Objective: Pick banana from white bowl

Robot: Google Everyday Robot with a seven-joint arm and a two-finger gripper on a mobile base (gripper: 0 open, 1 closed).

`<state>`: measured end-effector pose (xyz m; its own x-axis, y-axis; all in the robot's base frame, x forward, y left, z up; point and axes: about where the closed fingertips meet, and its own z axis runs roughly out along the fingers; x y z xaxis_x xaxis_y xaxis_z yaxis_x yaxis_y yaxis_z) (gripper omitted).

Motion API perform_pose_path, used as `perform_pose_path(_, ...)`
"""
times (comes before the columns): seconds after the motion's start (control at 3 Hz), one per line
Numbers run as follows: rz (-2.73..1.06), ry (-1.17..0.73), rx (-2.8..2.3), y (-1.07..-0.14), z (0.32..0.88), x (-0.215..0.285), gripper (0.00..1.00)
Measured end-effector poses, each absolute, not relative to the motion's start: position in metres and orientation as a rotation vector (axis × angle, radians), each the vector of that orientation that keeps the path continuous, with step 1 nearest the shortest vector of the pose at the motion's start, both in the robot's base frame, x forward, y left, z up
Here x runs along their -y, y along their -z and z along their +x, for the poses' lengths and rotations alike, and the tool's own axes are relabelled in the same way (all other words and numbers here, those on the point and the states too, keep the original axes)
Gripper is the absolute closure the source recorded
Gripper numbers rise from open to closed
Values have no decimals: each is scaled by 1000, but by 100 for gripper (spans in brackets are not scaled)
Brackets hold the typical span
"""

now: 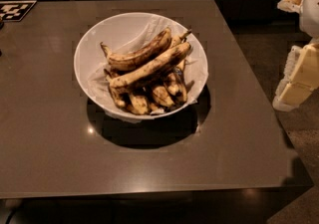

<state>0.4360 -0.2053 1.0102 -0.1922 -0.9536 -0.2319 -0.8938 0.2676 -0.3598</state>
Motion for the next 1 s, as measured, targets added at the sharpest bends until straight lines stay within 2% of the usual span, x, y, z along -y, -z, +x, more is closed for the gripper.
perform_pose_path(0.67,-1697,226,-2117,-1019,434,198,0)
perform_pose_path(1.0,-1810,257,-2031,-1031,431,171,0)
